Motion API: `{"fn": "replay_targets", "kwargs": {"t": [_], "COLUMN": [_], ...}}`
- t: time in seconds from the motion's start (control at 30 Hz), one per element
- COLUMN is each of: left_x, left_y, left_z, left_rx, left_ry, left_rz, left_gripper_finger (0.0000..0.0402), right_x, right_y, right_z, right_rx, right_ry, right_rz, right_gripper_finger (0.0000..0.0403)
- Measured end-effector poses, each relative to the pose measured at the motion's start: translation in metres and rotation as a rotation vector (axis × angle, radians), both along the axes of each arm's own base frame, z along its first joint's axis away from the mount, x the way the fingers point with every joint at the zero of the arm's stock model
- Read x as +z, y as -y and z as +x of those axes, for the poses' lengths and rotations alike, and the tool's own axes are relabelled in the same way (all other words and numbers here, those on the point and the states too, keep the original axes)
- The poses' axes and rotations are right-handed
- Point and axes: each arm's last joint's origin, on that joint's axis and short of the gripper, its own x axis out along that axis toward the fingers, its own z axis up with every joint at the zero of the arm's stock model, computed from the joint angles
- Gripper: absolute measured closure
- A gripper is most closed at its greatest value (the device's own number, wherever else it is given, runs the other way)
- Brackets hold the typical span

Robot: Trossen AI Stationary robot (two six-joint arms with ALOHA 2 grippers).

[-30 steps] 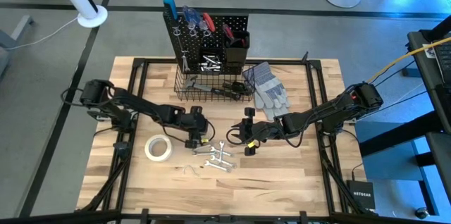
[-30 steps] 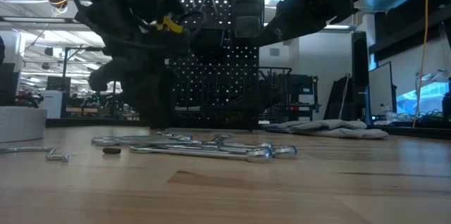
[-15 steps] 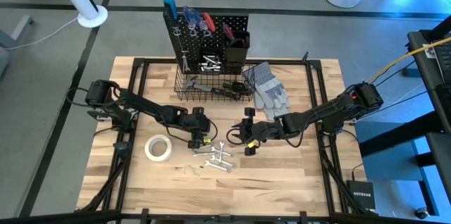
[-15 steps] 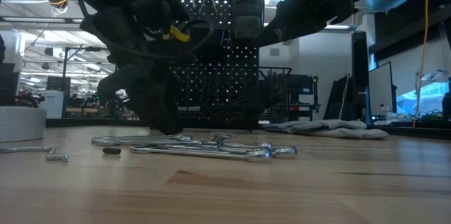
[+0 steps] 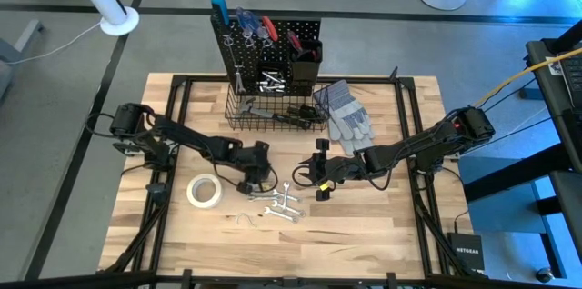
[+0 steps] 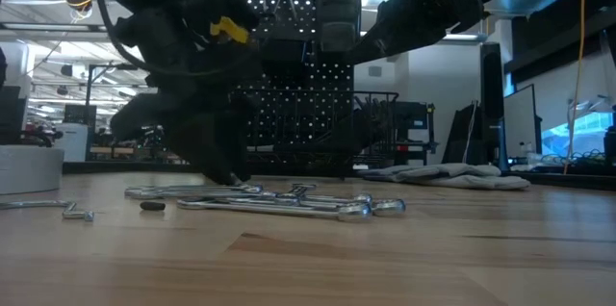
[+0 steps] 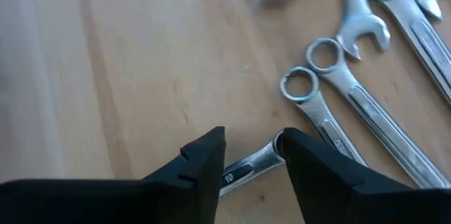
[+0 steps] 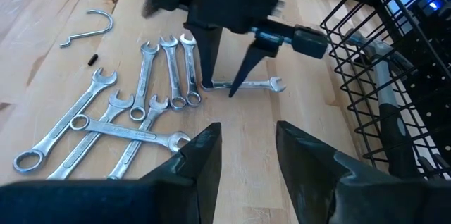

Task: Hang tools onto peg board
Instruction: Hang the wrench on the peg board

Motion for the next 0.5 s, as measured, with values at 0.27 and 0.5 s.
{"fn": "replay_targets", "kwargs": {"t": [0.27,0.5], "left_x": [0.014,0.036], "left_y": [0.013,0.024], "left_z": [0.012,0.019], "left_rx": [-0.044,0.138], "left_ry": [0.013,-0.055], "left_rz": [0.110,0.118], "left_gripper_finger": [0.0297,0.0306], "right_x": [0.000,0.000], "right_y": [0.000,0.000], "right_z": [0.000,0.000], "right_rx": [0.000,0.000], "right_ry": [0.000,0.000], "right_rz": [0.000,0.000], "right_gripper_finger": [0.0263,0.0263]}}
